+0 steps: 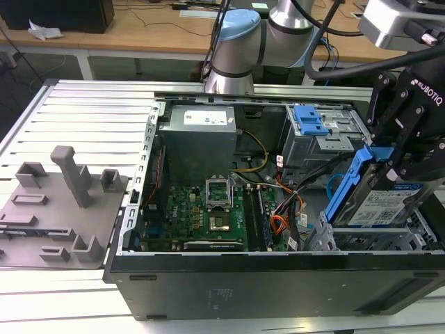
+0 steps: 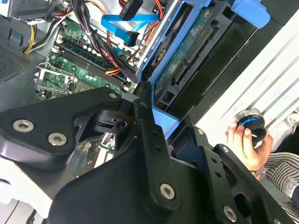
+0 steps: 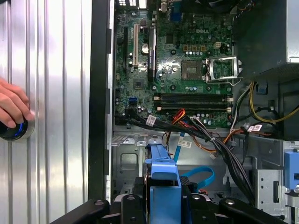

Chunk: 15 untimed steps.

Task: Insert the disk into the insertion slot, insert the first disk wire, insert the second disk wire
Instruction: 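Insert the disk into the insertion slot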

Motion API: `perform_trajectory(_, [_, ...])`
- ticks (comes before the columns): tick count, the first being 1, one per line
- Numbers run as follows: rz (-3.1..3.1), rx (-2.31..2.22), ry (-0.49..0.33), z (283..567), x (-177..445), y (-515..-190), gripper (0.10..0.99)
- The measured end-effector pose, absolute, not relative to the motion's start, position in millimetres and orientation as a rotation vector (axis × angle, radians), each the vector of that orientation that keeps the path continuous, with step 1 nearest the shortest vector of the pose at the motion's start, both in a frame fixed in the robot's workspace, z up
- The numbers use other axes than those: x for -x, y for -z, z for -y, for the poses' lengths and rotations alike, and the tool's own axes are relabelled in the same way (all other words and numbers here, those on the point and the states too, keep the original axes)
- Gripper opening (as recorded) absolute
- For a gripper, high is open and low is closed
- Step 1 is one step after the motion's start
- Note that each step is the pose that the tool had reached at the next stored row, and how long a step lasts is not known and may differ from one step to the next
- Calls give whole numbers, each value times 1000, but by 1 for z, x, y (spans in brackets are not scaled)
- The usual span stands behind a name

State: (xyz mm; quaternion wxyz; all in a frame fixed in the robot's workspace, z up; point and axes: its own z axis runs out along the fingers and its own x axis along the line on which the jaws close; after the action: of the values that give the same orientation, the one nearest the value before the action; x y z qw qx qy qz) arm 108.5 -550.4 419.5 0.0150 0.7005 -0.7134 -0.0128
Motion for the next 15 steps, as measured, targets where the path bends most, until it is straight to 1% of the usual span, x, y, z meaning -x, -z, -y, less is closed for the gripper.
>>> perform_trajectory(10, [2220, -2180, 40, 550, -109, -419, 369])
perform_trajectory(11, [2220, -2180, 40, 550, -108, -419, 443])
perform_trajectory(15, [2220, -2180, 40, 550, -109, -419, 443])
